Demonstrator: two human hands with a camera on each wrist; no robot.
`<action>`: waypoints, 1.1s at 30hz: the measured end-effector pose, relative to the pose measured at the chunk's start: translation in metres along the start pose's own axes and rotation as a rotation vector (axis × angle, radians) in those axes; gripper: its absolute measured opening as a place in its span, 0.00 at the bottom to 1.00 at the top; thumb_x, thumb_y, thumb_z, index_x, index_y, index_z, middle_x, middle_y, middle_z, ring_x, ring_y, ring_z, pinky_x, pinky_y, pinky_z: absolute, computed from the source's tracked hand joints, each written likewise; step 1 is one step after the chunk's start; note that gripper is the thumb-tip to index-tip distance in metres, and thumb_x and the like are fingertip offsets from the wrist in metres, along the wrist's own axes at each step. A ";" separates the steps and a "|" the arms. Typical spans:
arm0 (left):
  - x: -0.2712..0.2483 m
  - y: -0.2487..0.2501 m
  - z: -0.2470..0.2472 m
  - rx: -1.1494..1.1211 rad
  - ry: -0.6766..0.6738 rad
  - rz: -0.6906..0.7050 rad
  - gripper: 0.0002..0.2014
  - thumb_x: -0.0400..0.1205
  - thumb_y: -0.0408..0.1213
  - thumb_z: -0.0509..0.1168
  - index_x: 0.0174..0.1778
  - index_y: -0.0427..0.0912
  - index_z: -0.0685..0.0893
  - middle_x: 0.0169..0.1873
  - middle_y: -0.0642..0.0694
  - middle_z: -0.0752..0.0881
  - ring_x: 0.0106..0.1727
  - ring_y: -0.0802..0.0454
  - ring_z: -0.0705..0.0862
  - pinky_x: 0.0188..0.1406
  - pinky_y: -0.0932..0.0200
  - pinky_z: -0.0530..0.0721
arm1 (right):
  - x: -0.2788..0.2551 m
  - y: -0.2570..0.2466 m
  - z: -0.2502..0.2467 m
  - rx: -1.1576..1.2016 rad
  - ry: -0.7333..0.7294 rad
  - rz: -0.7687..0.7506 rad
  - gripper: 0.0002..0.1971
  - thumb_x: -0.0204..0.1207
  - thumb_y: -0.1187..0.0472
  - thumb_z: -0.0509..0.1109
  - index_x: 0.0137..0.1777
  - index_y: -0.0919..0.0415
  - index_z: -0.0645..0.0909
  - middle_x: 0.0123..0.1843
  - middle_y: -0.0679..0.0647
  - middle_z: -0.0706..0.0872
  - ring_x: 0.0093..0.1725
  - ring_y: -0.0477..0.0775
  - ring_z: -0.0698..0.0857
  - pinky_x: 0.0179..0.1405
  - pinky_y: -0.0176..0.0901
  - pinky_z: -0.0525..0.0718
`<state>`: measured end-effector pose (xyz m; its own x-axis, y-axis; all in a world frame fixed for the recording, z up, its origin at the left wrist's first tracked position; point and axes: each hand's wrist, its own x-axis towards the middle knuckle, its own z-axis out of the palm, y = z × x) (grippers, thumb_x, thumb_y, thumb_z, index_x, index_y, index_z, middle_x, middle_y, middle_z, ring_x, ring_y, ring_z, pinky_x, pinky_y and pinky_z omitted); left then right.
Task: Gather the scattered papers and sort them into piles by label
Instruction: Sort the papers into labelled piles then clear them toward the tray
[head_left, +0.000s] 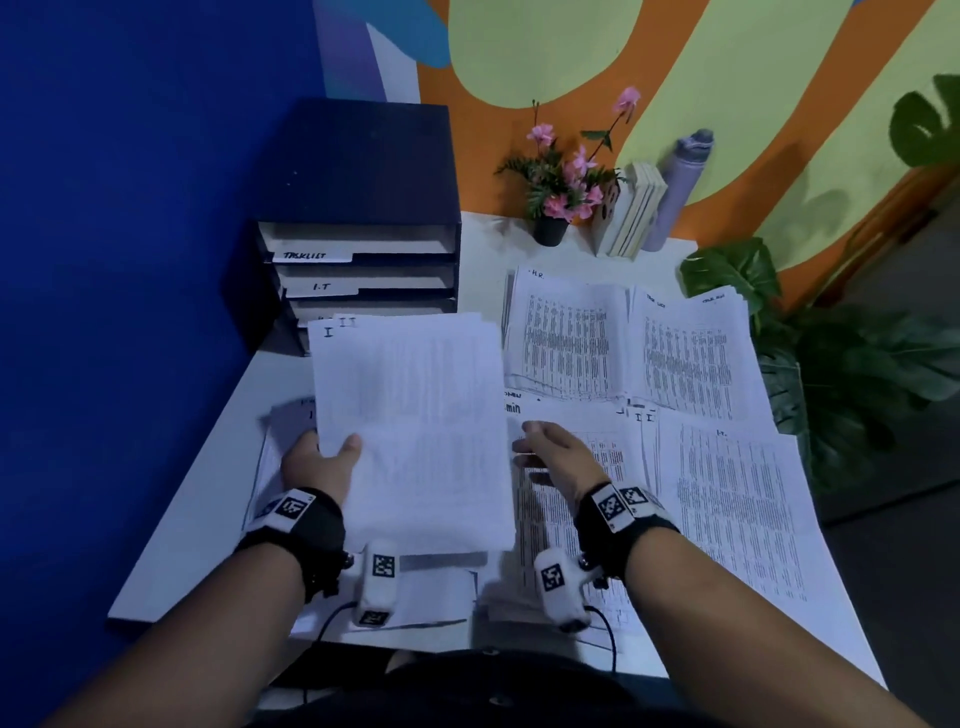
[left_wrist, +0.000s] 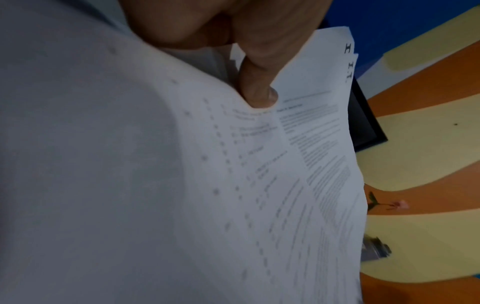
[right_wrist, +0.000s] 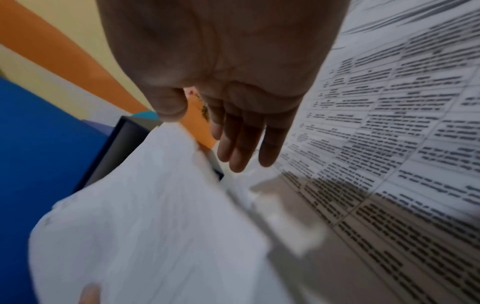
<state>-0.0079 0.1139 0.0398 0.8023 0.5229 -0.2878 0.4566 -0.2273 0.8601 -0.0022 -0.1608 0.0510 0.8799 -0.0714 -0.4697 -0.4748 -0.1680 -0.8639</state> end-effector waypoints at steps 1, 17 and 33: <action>-0.004 0.003 0.005 -0.014 -0.019 0.001 0.09 0.79 0.39 0.72 0.48 0.39 0.81 0.45 0.43 0.85 0.48 0.43 0.84 0.49 0.55 0.80 | 0.000 -0.001 0.004 0.006 0.010 -0.006 0.04 0.83 0.56 0.67 0.51 0.55 0.79 0.44 0.57 0.88 0.41 0.56 0.85 0.49 0.56 0.85; -0.022 0.022 0.048 0.176 -0.097 0.047 0.20 0.88 0.45 0.52 0.50 0.30 0.79 0.45 0.35 0.82 0.46 0.42 0.77 0.46 0.55 0.72 | 0.019 0.028 -0.071 -0.153 0.325 0.036 0.09 0.77 0.65 0.68 0.37 0.52 0.76 0.37 0.58 0.84 0.37 0.57 0.81 0.39 0.50 0.82; -0.035 0.042 0.088 -0.053 -0.214 0.001 0.07 0.84 0.38 0.61 0.52 0.44 0.84 0.51 0.43 0.88 0.52 0.42 0.85 0.60 0.44 0.83 | 0.011 0.017 -0.070 -0.291 -0.114 -0.075 0.39 0.78 0.68 0.66 0.83 0.41 0.53 0.64 0.51 0.81 0.58 0.55 0.85 0.57 0.54 0.87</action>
<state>0.0167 0.0139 0.0487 0.8688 0.3347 -0.3649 0.4394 -0.1816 0.8797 0.0009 -0.2328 0.0440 0.8966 0.0598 -0.4388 -0.3698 -0.4440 -0.8162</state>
